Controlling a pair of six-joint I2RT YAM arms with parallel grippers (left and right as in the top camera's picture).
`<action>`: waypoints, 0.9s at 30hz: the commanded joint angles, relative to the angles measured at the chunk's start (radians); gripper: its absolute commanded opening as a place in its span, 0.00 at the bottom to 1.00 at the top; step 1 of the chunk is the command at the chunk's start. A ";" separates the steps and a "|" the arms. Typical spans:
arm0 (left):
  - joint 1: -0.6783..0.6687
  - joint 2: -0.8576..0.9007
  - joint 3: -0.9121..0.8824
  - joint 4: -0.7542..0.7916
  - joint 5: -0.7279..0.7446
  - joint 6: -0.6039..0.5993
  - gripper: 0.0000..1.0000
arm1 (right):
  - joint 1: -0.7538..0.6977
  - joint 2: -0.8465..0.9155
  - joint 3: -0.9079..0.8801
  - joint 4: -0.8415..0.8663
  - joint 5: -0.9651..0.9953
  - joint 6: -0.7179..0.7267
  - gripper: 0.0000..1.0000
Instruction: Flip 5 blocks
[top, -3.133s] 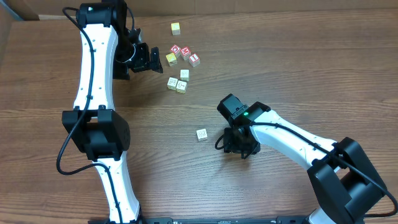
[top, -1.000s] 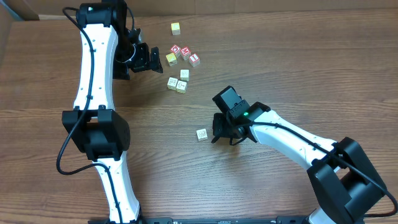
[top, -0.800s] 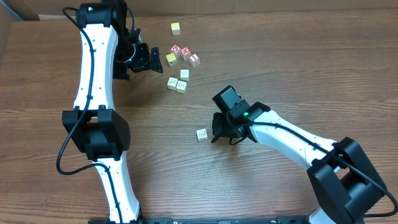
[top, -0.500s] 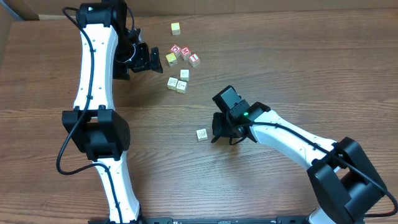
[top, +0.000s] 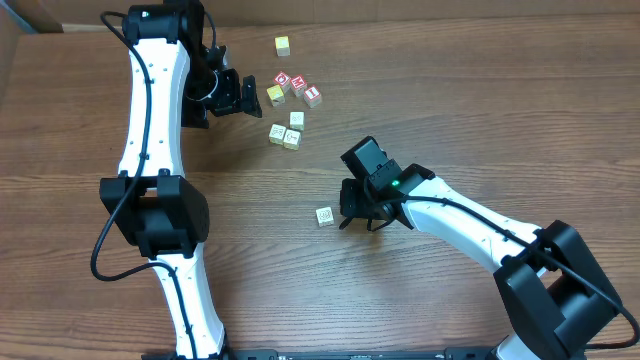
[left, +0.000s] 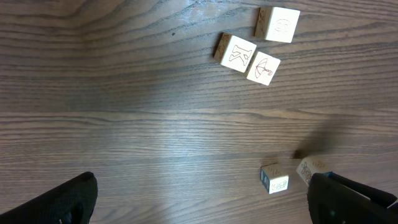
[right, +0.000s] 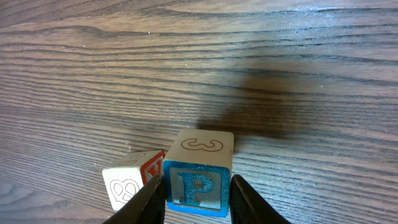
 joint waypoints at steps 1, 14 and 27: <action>0.005 0.007 0.015 0.001 -0.005 -0.007 1.00 | 0.003 0.001 -0.005 0.008 0.012 0.007 0.34; 0.005 0.007 0.015 0.001 -0.005 -0.007 1.00 | 0.003 0.001 -0.005 0.020 0.012 0.007 0.34; 0.005 0.007 0.015 0.001 -0.005 -0.007 1.00 | 0.003 0.001 -0.005 0.038 0.011 0.008 0.34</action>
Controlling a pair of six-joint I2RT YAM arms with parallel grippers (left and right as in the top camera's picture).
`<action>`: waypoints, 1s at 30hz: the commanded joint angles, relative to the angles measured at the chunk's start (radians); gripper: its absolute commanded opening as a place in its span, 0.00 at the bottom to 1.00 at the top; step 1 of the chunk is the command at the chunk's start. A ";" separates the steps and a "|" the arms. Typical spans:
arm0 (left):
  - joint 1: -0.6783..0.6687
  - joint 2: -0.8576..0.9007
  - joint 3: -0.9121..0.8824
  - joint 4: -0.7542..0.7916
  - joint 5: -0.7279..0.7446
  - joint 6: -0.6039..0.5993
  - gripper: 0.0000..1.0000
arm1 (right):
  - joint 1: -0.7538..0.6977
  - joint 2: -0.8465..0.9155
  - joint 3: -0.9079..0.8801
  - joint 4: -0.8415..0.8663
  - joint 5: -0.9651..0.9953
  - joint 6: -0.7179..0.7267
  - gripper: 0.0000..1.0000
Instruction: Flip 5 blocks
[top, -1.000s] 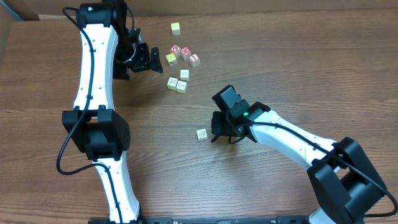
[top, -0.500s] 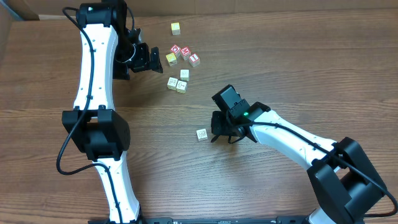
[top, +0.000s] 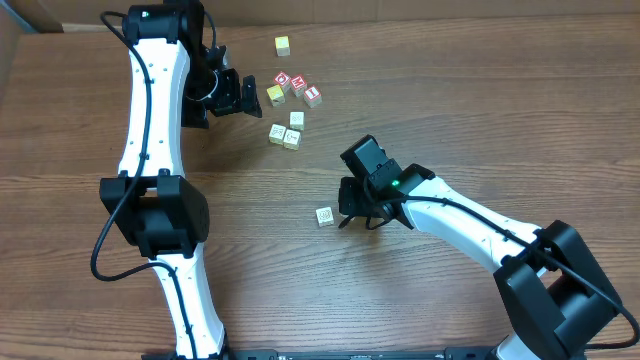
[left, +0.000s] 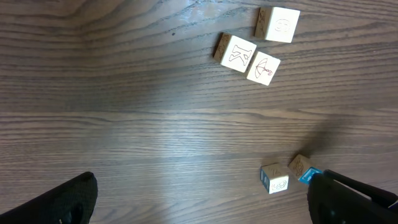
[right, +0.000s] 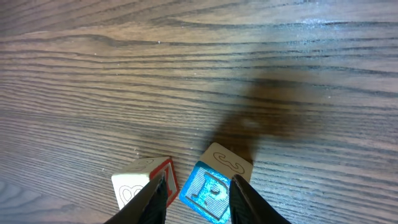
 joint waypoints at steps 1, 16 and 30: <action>0.005 0.007 0.015 0.002 -0.005 -0.007 1.00 | 0.003 0.001 -0.005 0.011 0.012 0.007 0.34; 0.005 0.007 0.015 0.001 -0.005 -0.007 1.00 | 0.003 0.001 -0.005 0.012 0.012 0.007 0.34; 0.005 0.007 0.015 0.002 -0.005 -0.007 1.00 | 0.003 0.001 -0.005 0.032 0.008 0.007 0.34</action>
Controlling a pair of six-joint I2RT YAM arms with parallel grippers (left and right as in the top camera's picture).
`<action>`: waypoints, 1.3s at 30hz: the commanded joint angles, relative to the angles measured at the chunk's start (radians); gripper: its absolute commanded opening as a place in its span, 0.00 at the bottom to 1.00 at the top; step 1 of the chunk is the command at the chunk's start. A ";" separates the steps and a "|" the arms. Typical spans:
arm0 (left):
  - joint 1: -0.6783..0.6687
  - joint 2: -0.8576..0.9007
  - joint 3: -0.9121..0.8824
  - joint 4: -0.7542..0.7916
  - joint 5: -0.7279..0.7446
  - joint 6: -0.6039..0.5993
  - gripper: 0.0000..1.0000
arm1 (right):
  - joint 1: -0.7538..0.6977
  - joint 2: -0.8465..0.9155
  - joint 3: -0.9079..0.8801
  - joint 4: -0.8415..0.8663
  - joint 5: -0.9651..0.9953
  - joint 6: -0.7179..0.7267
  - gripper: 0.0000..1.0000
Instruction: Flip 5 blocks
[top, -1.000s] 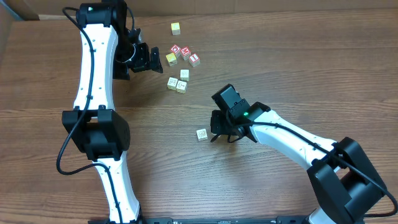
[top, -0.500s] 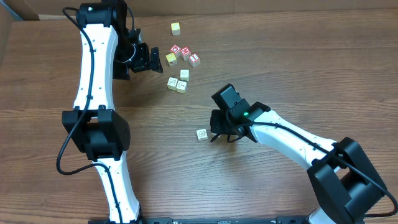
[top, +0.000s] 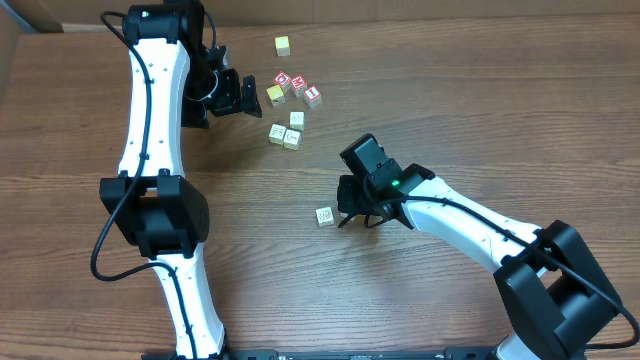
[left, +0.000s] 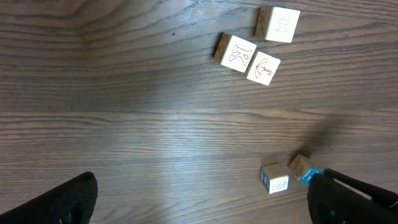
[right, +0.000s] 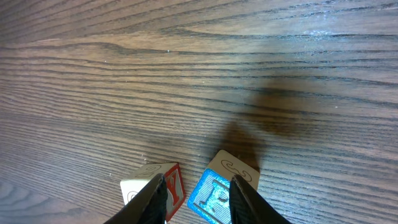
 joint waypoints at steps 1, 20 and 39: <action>0.005 0.007 0.015 0.001 -0.005 -0.007 1.00 | 0.003 0.001 -0.005 0.008 0.008 0.007 0.34; 0.005 0.007 0.015 0.001 -0.005 -0.007 1.00 | 0.003 0.001 -0.005 0.021 -0.004 0.007 0.34; 0.005 0.007 0.015 0.001 -0.005 -0.007 1.00 | 0.003 0.001 -0.005 0.028 -0.010 0.007 0.35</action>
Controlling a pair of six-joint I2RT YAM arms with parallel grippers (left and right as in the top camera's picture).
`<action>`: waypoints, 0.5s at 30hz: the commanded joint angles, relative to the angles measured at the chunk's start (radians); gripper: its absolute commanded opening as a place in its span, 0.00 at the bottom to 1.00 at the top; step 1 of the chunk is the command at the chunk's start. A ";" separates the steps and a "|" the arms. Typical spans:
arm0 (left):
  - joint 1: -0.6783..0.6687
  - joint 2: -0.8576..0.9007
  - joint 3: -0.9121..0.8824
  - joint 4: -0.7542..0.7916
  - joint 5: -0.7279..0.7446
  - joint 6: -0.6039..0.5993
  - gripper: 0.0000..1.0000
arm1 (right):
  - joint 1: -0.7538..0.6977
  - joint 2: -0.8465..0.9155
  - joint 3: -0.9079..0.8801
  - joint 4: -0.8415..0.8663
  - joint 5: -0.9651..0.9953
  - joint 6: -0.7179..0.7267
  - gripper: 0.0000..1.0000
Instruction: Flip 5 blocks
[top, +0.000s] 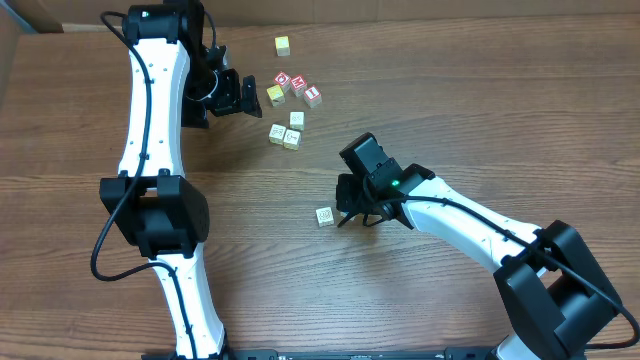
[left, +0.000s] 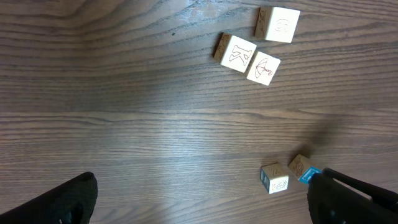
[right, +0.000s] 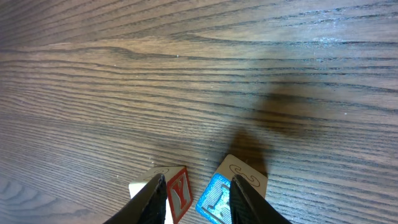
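A block with a blue letter face and a "3" on top (right: 231, 190) lies askew on the table. It sits just below and between the fingers of my right gripper (right: 198, 179), which is open about a block's width and not touching it. Beside it stands a block with a red Y face (right: 179, 190). The left wrist view shows the same pair, blue-faced block (left: 303, 169) and its neighbour (left: 274, 177). Overhead, the right gripper (top: 352, 212) covers the blue block; the neighbour (top: 325, 216) shows. My left gripper (left: 202, 199) is wide open and empty, far back (top: 243, 95).
Several more blocks lie at the back of the table: a lone one (top: 283, 45), a red-faced group (top: 299, 86), and a pale trio (top: 288, 133), seen also in the left wrist view as a pair (left: 249, 59) and a single block (left: 277, 25).
My right gripper has drawn a little farther away from the two blocks, which show smaller and lower in its view. The blocks and my left arm have not moved.
At first the blue-faced block stood square between my right fingers, next to the red-faced block. A moment later it lay turned at an angle with a different face showing in the left wrist view. Since then the right gripper has kept backing off it.
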 joint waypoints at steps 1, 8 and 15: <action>0.005 0.007 0.015 0.001 -0.005 -0.007 1.00 | 0.003 0.001 -0.005 0.007 -0.002 0.006 0.35; 0.005 0.007 0.015 0.001 -0.005 -0.007 1.00 | 0.003 0.001 0.001 0.014 -0.002 0.007 0.35; 0.005 0.007 0.015 0.001 -0.005 -0.007 1.00 | 0.003 0.001 0.047 -0.031 -0.017 -0.010 0.43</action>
